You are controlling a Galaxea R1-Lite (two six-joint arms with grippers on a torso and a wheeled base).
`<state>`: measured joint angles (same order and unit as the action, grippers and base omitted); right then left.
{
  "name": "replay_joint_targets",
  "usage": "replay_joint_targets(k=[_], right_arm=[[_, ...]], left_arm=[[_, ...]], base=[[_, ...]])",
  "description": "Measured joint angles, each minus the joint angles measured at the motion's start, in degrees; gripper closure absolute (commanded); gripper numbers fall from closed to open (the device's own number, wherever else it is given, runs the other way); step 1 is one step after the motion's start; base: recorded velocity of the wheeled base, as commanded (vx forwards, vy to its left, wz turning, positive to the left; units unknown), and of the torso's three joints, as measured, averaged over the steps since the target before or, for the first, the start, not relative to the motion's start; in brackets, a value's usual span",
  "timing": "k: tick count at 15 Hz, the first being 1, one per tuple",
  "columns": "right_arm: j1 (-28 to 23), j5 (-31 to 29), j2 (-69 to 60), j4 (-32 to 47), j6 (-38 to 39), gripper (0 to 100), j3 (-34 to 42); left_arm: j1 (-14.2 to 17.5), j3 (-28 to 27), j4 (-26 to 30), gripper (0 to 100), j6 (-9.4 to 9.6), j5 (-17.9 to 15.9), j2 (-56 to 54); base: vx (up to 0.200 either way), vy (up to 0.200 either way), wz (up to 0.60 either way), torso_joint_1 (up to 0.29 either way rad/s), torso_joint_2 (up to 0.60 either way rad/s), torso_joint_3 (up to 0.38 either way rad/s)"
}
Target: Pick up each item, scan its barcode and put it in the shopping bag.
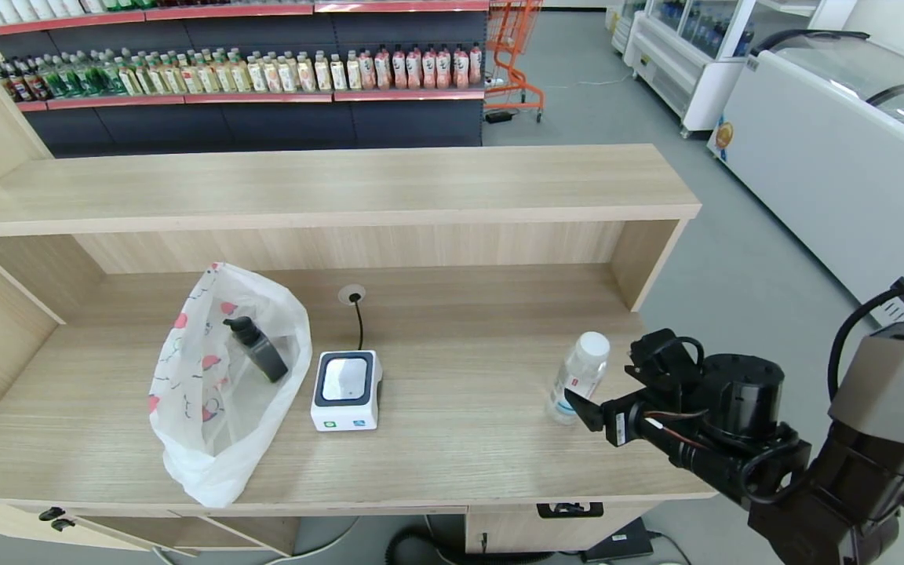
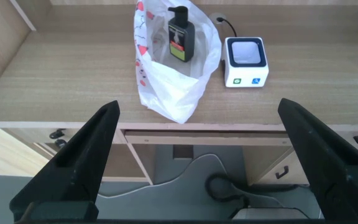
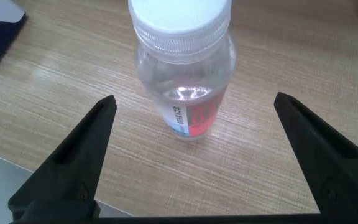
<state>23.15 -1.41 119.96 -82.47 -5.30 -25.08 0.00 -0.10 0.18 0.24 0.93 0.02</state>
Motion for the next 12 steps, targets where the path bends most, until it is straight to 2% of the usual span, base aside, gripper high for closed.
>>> replay_joint_targets(k=[4, 12], right_arm=[[-0.06, 2.01, 3.04, -3.23, -2.50, 0, -1.16], [0.02, 2.39, 8.18, -3.52, -3.64, 0, -7.41]], left_arm=[[0.00, 0.00, 0.00, 0, 0.02, 0.02, 0.00], [0.00, 0.00, 0.00, 0, 0.02, 0.02, 0.00]], base=[[0.000, 0.000, 0.00, 0.000, 0.00, 0.000], [0.000, 0.000, 0.00, 0.000, 0.00, 0.000]])
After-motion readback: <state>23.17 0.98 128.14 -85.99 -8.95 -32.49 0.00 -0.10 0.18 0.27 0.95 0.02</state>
